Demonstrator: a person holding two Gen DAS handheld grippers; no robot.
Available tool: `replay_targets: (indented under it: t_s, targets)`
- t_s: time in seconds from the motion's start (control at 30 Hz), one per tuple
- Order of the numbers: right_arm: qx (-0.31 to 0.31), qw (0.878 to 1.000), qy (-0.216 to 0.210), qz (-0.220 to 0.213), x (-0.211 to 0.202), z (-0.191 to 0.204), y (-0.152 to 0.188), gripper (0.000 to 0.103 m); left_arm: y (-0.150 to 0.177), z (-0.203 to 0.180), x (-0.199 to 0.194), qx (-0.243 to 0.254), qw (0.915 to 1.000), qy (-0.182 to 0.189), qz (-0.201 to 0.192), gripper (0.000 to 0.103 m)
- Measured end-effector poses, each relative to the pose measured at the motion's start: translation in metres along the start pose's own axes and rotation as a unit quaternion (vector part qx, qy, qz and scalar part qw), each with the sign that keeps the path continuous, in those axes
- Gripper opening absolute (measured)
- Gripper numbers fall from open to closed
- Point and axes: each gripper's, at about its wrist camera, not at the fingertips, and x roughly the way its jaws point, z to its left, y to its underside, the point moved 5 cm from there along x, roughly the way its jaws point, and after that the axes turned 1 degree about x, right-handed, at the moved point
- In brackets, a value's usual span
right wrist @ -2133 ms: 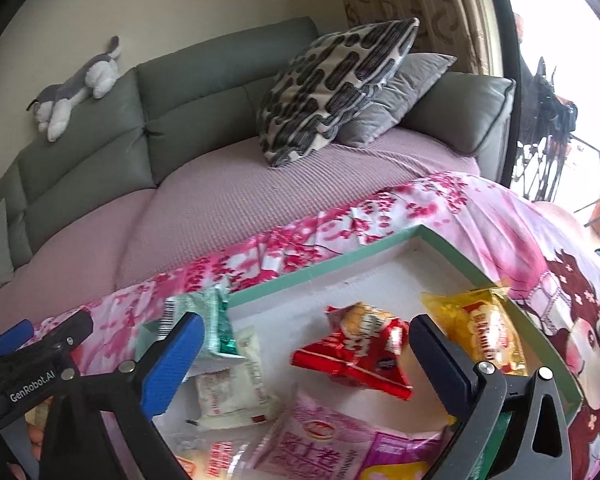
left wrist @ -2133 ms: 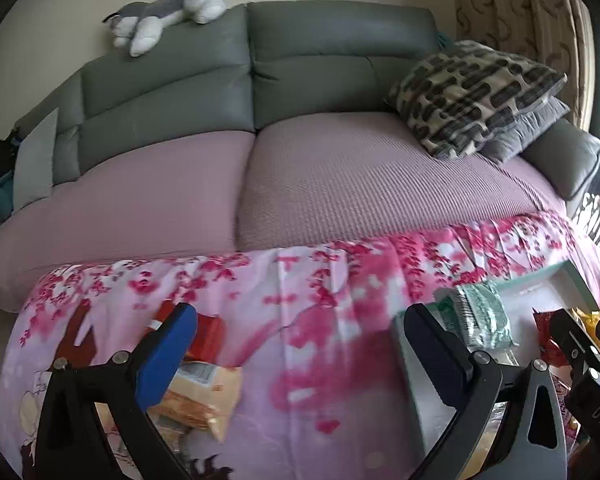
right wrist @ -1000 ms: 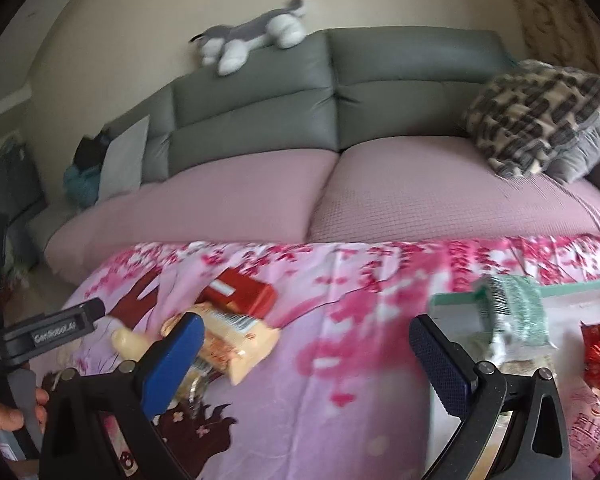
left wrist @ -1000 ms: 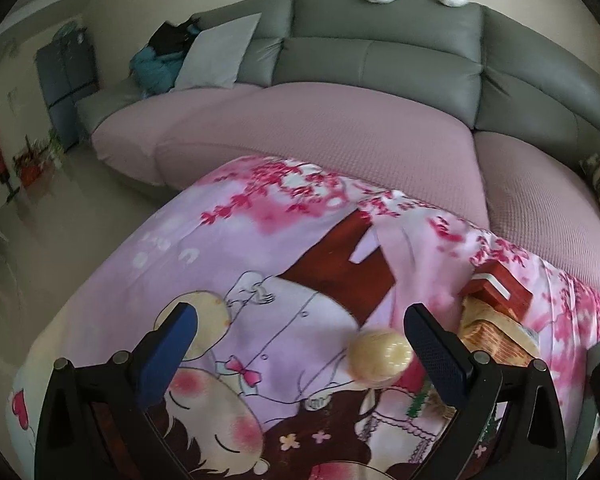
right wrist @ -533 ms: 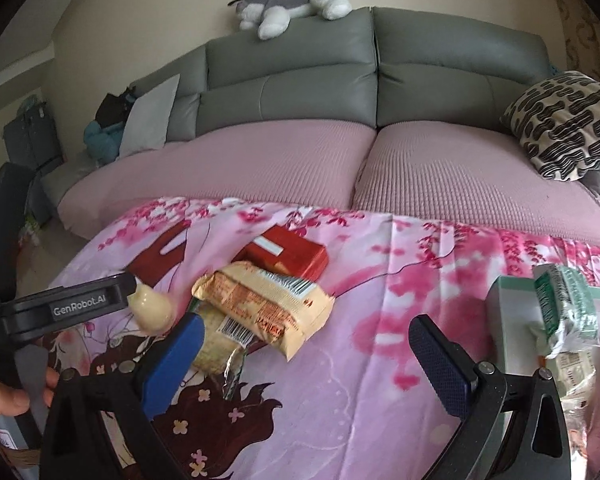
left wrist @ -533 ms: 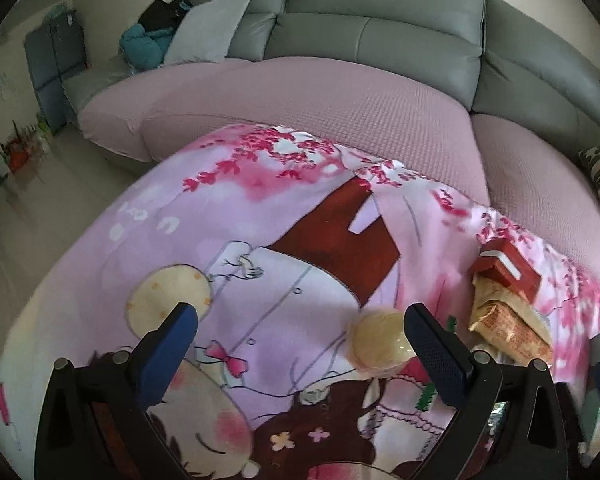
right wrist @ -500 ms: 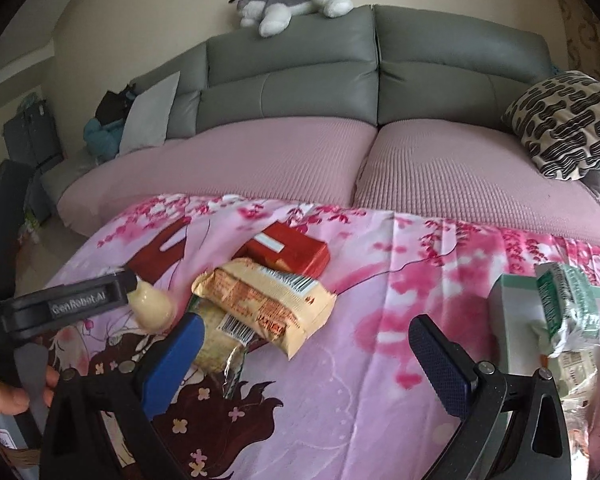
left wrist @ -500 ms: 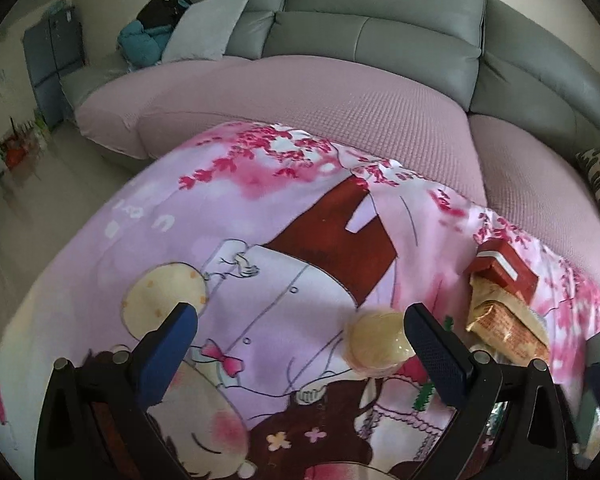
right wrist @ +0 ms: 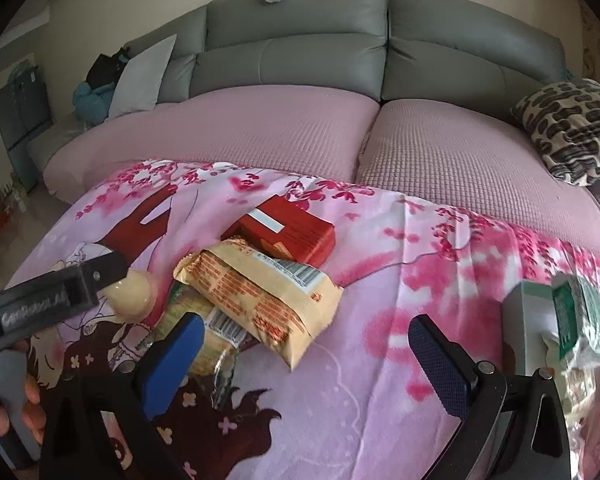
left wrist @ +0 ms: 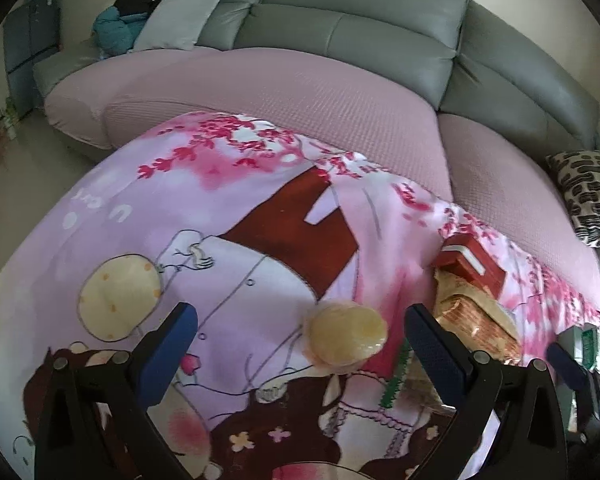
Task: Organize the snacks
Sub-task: 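Move both open tools over to the snack pile on the bedspread, then grasp the clear round bun packet with the left tool while the right tool grasps the tan wafer packet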
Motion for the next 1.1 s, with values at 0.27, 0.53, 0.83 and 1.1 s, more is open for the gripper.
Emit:
replay_targets:
  t_s: [0.27, 0.53, 0.83, 1.1]
  targets:
    - [-0.030, 0.999, -0.016, 0.017, 0.022, 0.020, -0.008, 0.102, 0.004, -0.002, 0.012, -0.006, 0.9997, 0.017, 0.014, 0.092]
    - [-0.036, 0.999, -0.026, 0.017, 0.033, 0.026, -0.018, 0.094, 0.004, -0.003, 0.012, -0.010, 0.9995, 0.028, 0.013, 0.080]
    - [-0.032, 0.999, -0.022, 0.008, 0.031, 0.022, -0.019, 0.077, 0.003, -0.005, 0.010, -0.010, 0.9989, 0.044, 0.012, 0.062]
    - [-0.028, 0.999, -0.022, -0.005, 0.023, 0.019, -0.014, 0.064, 0.004, -0.007, 0.013, -0.012, 0.9985, 0.052, 0.016, 0.058]
